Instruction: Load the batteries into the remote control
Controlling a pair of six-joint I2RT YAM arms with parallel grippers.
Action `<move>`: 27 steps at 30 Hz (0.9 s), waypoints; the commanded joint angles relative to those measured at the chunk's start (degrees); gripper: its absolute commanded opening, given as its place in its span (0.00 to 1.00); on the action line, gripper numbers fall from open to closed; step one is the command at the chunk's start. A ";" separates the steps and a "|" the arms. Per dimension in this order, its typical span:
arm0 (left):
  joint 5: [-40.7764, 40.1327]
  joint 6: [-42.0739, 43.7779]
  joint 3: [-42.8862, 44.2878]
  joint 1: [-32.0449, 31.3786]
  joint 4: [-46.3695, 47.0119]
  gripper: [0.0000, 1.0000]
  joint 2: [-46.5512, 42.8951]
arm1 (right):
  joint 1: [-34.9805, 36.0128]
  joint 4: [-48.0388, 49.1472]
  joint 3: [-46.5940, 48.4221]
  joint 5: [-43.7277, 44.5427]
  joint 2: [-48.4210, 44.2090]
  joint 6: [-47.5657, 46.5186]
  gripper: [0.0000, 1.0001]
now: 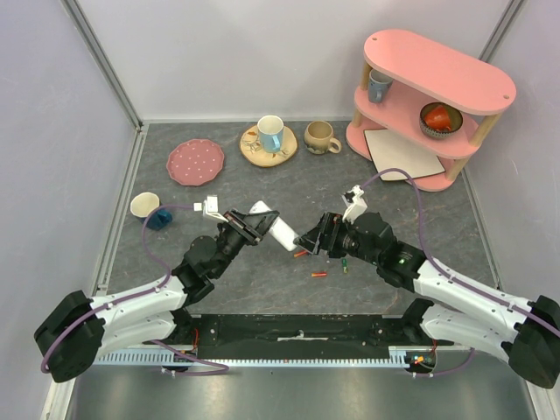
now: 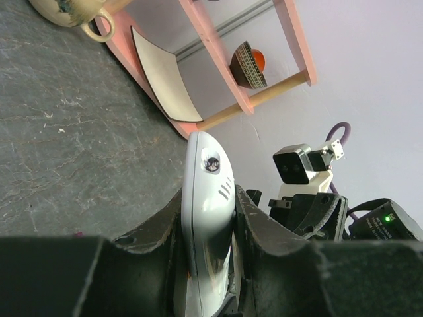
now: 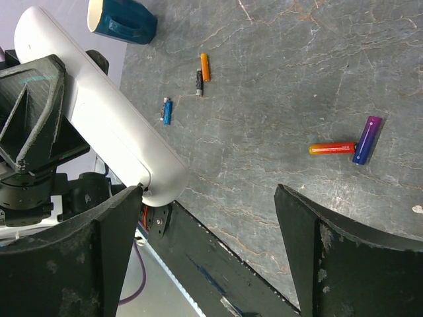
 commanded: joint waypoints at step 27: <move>2.88 -2.02 3.56 -1.04 -3.94 0.02 -1.63 | 0.06 0.85 3.28 2.49 -3.06 -0.51 0.90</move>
